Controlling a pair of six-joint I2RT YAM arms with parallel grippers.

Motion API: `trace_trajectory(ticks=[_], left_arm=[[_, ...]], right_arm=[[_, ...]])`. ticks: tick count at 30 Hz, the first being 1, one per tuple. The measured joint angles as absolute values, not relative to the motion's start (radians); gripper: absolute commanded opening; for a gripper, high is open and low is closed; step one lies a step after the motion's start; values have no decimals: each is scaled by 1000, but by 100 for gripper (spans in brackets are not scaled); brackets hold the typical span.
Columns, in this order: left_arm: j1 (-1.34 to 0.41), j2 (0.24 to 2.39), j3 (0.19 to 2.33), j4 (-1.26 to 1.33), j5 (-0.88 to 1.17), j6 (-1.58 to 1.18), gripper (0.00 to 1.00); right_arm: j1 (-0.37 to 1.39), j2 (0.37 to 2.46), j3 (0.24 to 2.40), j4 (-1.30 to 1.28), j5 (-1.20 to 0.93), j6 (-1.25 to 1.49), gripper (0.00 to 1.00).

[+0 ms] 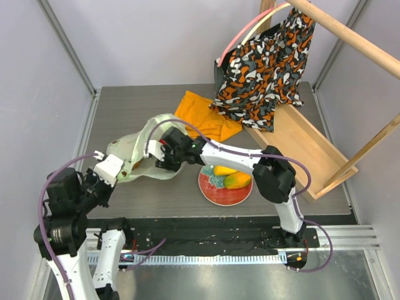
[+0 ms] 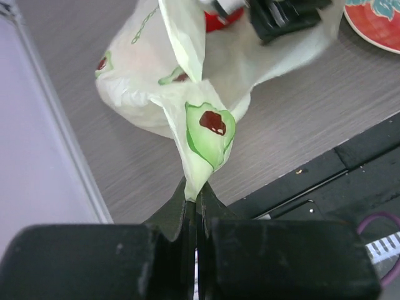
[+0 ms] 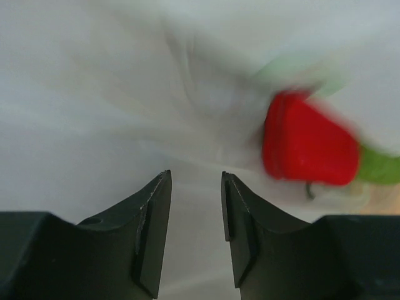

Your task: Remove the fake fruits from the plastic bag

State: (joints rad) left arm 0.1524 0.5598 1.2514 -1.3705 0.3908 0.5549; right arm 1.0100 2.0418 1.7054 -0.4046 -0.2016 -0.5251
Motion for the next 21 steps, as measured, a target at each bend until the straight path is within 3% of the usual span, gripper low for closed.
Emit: trace_trajectory(ticks=[7,11,14,15,17,21], left_arm=[[153,541,1361,-1374,359,564,0],[153,522,1380,-1367,365,574,0],[153,505,1328,-1362,376,587,0],[153,501,1302,-1363,380,590,0],[153,495,1253,-1364,390,607,0],[153,489,1197,-1365,392,661,0]], right_arm=[[1026,1916,1351,-442,-201,-465,47],[1103,1756,1297,-441,-220,-438,49],[1139,1712,1343,-411,-219,-445,56],[1139,1714,1359,-395,-210,-450,65],[1129,1727,1374,-374,-188,-458,72],[1112,1795,1385,-347,-125,-488,80]])
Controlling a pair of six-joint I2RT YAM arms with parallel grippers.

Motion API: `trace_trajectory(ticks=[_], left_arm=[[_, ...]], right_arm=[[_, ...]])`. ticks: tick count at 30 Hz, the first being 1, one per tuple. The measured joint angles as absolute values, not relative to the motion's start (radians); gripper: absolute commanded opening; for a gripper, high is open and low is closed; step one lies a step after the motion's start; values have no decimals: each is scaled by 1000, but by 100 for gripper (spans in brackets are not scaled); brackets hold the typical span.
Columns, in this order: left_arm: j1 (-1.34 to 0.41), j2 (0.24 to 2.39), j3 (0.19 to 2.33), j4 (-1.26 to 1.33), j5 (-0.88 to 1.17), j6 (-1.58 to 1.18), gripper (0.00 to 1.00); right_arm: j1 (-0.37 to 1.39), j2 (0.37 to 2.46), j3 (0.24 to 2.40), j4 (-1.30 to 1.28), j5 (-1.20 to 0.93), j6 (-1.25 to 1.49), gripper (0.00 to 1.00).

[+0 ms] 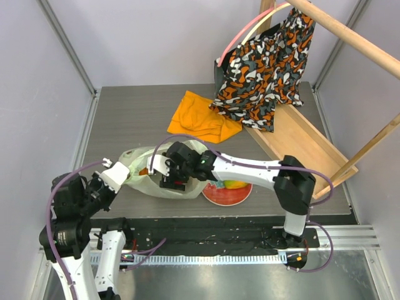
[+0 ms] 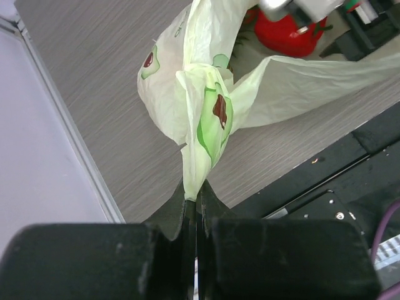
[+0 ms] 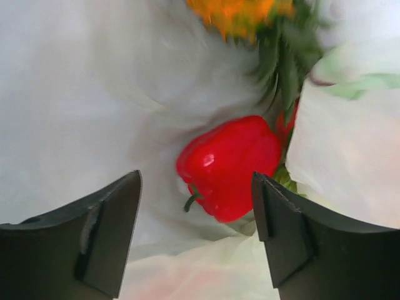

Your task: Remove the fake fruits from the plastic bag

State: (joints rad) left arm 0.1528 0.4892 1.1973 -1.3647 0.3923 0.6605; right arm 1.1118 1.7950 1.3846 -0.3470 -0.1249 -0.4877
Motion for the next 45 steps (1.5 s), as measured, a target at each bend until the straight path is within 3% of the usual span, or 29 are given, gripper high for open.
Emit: trace_trajectory(ticks=[7,10,13,16,19,25,36,45], left_arm=[[153,458,1120,-1364,389,754,0],[153,456,1092,-1364,385,772,0],[153,456,1085,-1364,385,776,0],[153,458,1085,-1364,385,776,0],[153,461,1080,-1364,384,775,0],[153,461,1070,-1364,382,757,0],[153,495,1090,-1364,377,685,0],[153,608,1137,-1353,395,587,0]], right_arm=[[1109,1938,1407,-319,-29,-563,86],[1111,1968,1432,-322,6,-587,80],[1111,2012,1455,-304,48,-632,62],[1112,2020,1458,-291,85,-679,36],[1110,2020,1459,-271,117,-715,22],[1073,2002,1478,-306,86,-725,20],[865,1706,1658,-528,-423,-512,22],[886,1626,1681,-535,-675,-329,23]])
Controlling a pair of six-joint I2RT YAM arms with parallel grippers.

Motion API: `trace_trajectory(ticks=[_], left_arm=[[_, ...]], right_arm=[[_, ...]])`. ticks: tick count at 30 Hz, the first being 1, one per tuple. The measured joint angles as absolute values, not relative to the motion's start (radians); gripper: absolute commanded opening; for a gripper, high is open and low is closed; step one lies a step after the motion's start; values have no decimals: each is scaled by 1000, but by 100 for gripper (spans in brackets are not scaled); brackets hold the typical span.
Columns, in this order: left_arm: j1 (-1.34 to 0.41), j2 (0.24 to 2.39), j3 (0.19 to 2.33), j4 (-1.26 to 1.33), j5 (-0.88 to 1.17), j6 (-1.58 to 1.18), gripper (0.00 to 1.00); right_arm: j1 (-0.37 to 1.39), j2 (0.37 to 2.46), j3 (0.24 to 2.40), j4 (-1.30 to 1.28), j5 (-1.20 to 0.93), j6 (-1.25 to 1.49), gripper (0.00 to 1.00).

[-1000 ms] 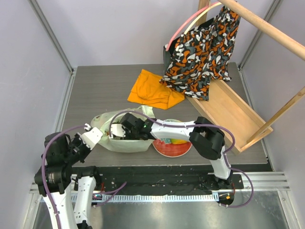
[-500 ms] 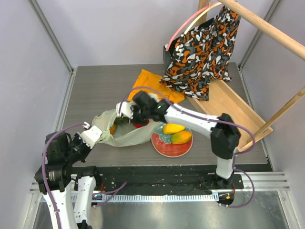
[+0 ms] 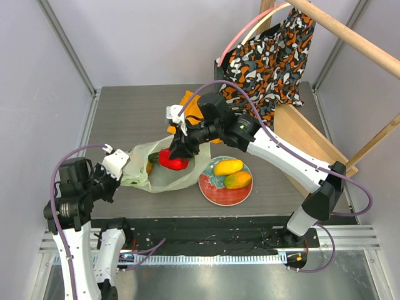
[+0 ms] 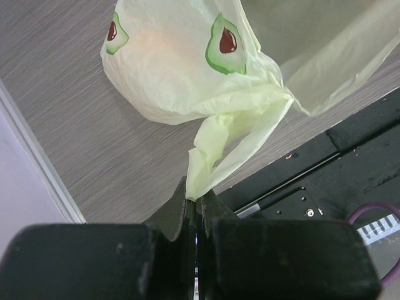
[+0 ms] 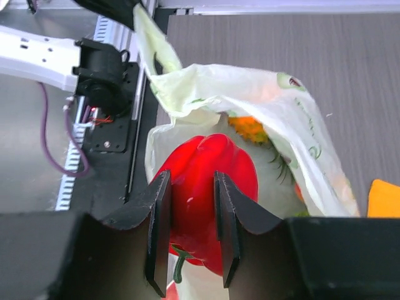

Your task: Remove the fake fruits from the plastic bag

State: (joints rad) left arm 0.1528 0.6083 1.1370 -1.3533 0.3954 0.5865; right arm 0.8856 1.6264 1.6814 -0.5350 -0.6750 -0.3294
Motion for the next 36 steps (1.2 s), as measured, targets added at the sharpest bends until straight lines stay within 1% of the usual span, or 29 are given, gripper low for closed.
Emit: trace_trajectory(ticks=[4,10,12,15,17,19,21,24,33,35,36], left_arm=[[153,653,1142,-1330,409,540,0],[153,674,1142,-1305,411,495,0],[153,677,1142,-1299,410,483,0],[153,683,1142,-1296,408,473,0],[153,685,1142,-1292,403,469,0],[153,685,1142,-1291,400,466,0],[153,685,1142,-1290,398,458,0],[153,685,1142,-1291,391,451,0],[153,686,1142,-1291,380,448,0],[153,688,1143,-1292,378,448,0],[153,690,1145,-1293,376,448,0]], right_arm=[[876,1576,1687,-614,-690,-328,22],[867,1378,1687,-844,-671,-478,22],[867,1296,1636,-891,-657,-564,23],[863,1163,1460,-950,-611,-713,22],[861,1114,1343,-987,-580,-793,22],[859,1079,1215,-992,-545,-873,23],[856,1087,1101,-984,-508,-940,23],[853,1095,998,-964,-475,-1006,23],[852,1095,851,-821,-434,-1108,25],[850,1096,823,-798,-424,-1122,27],[848,1096,804,-782,-417,-1129,30]])
